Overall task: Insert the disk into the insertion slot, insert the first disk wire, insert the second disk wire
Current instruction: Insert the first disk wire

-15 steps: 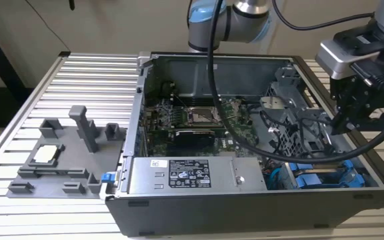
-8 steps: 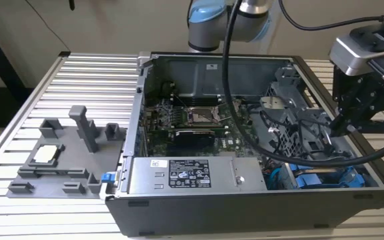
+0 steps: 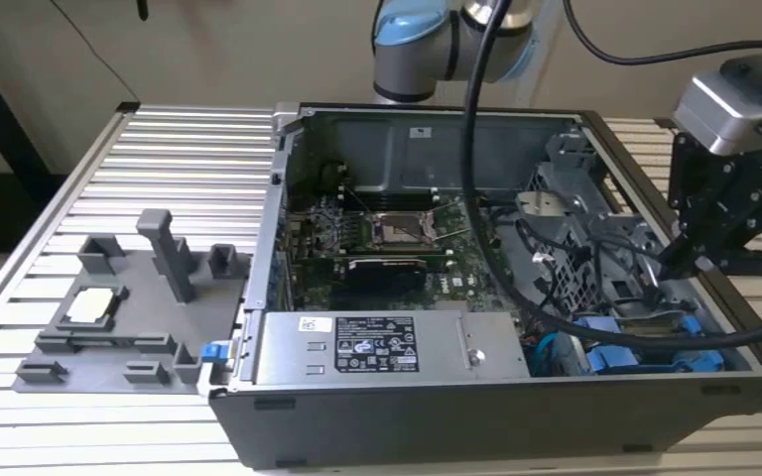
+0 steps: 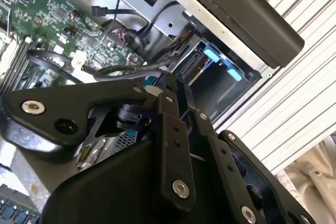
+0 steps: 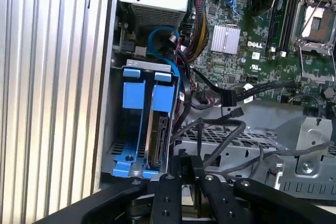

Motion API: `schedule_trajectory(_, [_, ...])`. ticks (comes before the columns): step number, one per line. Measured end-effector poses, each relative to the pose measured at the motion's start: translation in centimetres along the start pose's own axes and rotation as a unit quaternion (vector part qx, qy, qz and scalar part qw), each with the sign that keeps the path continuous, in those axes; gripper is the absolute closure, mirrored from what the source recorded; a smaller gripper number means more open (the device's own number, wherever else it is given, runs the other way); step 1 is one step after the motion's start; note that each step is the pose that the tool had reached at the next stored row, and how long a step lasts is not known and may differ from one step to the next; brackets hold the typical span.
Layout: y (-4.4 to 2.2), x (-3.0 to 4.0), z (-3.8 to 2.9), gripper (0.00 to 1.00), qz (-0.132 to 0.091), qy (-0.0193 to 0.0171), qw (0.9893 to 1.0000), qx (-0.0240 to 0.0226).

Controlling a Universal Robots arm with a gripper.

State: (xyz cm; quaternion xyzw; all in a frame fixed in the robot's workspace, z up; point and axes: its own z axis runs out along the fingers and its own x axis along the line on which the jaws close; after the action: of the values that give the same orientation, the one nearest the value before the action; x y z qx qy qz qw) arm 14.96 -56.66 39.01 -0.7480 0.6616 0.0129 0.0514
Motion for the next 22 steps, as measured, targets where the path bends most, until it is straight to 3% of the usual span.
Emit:
schedule_trajectory(4, [-0.12, 0.53, 0.0, 0.81, 0.001, -0.0002, 1.0, -0.0027])
schedule_trajectory(7, [-0.47, 0.7, 0.03, 0.81, 0.003, -0.0015, 0.9999, -0.0157])
schedule_trajectory(9, [-0.72, 0.74, 0.07, 0.81, 0.003, -0.0021, 0.9998, -0.0208])
schedule_trajectory(22, [-0.76, 0.82, 0.94, 0.81, 0.039, -0.0041, 0.9991, -0.0181])
